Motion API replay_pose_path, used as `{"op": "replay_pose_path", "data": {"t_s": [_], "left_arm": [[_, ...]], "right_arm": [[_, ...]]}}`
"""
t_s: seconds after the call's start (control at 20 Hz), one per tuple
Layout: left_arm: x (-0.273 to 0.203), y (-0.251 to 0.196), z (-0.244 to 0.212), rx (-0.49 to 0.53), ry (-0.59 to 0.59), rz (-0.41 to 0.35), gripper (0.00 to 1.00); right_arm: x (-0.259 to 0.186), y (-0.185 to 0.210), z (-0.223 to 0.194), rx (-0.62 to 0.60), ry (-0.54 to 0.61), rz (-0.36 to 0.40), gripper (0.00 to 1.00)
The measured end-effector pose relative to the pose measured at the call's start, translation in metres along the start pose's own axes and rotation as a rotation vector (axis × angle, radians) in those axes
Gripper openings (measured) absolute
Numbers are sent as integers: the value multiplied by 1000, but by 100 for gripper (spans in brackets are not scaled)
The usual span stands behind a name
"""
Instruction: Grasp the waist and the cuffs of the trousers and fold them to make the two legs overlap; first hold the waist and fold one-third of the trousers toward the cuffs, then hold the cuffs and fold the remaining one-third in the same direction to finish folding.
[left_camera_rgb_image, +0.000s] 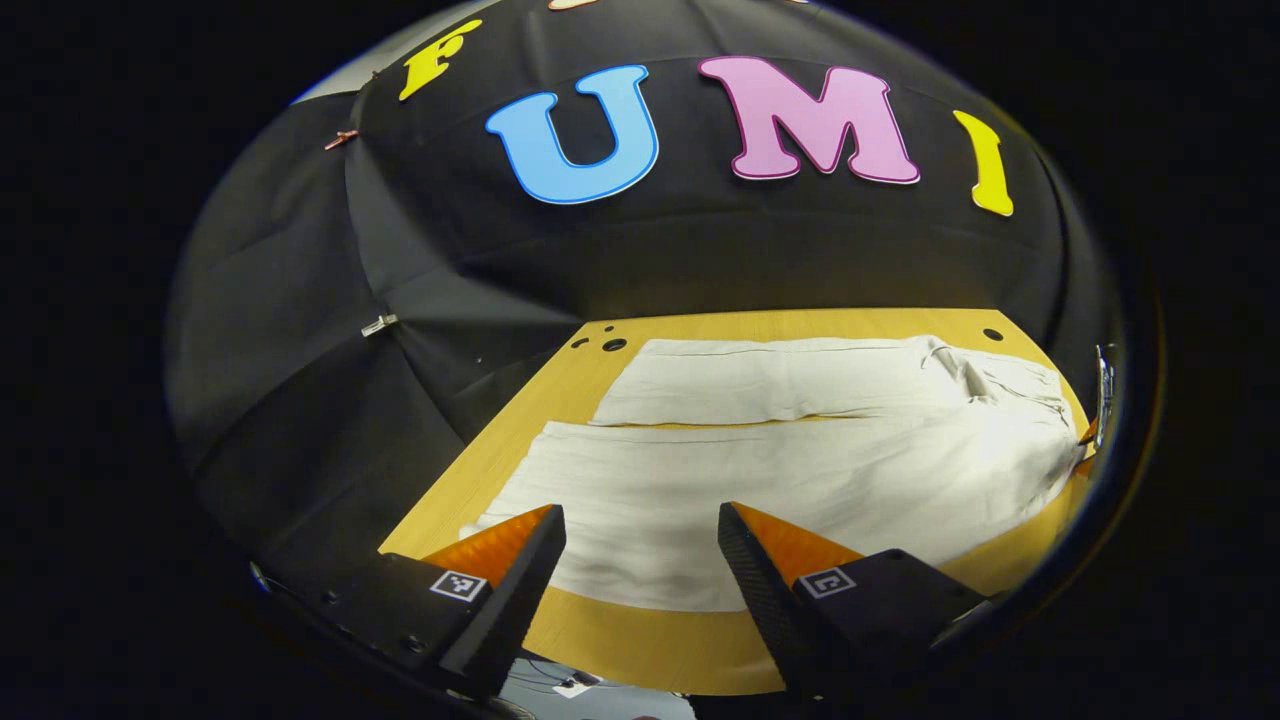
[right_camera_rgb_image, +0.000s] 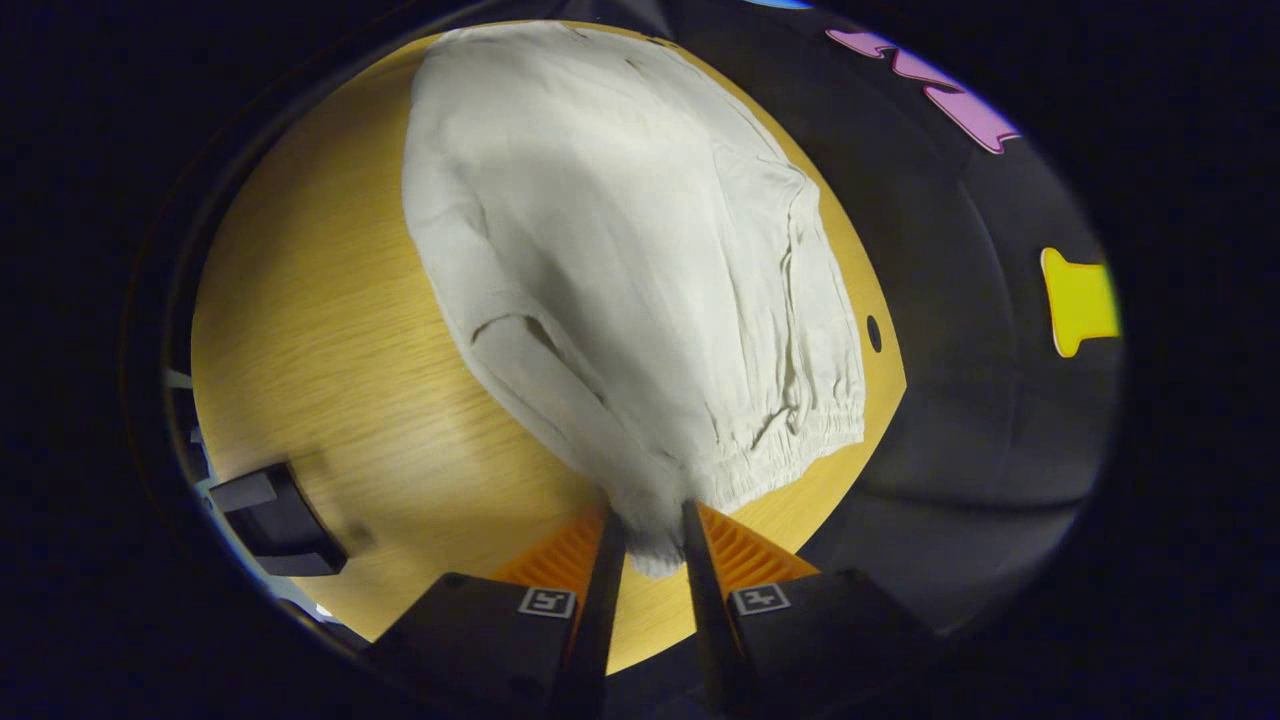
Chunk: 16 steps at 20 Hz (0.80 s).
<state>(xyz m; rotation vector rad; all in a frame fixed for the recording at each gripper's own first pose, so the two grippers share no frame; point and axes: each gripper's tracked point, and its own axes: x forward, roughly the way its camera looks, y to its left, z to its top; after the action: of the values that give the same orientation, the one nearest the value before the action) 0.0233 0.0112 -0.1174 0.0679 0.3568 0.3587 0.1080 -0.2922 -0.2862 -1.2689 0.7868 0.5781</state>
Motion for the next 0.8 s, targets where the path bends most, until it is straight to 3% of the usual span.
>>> {"op": "replay_pose_path", "data": {"t_s": [0.05,0.15,0.3,0.4,0.55,0.8], "left_arm": [[0,3,-2,-5,4,3,97],[1,9,-9,1,13,8,97],[5,24,-28,59,33,-10,97],[13,43,-44,177,63,-20,97],[29,93,-70,380,109,-6,96],[56,151,-135,542,288,-29,96]], "right_arm": [[0,-2,3,-20,7,-1,22],[0,-2,3,-31,18,5,27],[4,-1,5,-37,28,32,17],[-3,-2,3,-23,42,64,8],[-1,-2,4,-41,57,80,8],[-2,-2,4,-77,62,65,9]]}}
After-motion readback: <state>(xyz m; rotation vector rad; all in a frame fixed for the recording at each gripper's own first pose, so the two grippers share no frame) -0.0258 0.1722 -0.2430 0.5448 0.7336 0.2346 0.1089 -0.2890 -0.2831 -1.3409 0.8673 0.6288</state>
